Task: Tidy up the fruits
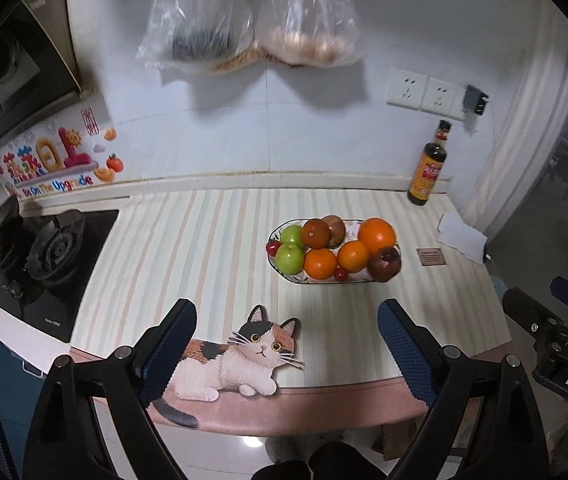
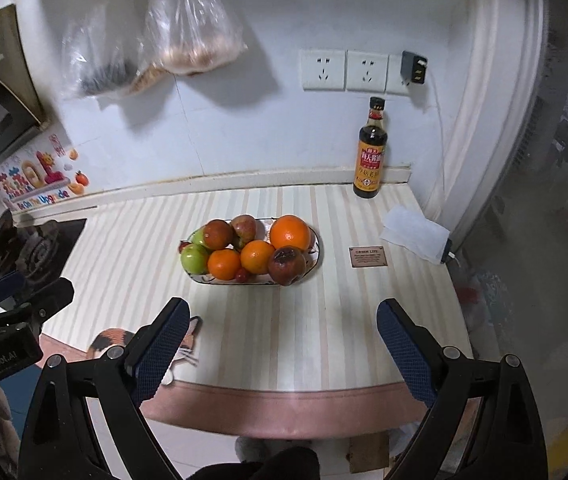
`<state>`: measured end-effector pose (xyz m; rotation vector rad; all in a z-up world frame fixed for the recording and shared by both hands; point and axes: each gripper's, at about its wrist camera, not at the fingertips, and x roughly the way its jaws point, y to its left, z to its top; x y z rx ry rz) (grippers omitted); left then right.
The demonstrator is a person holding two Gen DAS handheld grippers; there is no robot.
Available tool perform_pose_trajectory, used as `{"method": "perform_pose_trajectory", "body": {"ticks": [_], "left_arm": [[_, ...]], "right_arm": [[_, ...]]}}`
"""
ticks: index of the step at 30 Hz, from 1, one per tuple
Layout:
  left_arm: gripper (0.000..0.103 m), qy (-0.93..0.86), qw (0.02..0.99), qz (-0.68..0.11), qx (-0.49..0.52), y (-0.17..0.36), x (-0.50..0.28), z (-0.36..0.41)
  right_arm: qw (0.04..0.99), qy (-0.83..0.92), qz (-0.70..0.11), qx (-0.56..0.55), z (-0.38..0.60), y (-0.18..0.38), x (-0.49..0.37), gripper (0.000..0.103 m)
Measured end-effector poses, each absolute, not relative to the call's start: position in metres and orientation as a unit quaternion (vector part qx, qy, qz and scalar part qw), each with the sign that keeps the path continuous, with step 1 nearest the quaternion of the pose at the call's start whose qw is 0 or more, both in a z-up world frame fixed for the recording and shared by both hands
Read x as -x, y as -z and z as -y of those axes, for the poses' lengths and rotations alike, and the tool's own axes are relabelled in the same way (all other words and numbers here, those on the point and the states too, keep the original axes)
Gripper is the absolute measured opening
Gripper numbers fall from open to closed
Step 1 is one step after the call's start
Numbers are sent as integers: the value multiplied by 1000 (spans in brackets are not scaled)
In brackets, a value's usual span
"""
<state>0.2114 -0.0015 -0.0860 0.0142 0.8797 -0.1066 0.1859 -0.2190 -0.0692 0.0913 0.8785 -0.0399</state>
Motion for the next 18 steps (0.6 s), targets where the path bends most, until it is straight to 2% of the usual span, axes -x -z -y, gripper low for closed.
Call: {"method": "perform_pose_trajectory", "body": {"ticks": [18], "left_arm": [[93,33,928,-371,3,44,-106,11]], "right_arm": [[928,5,-370,-35,223,12,-66,98]]}}
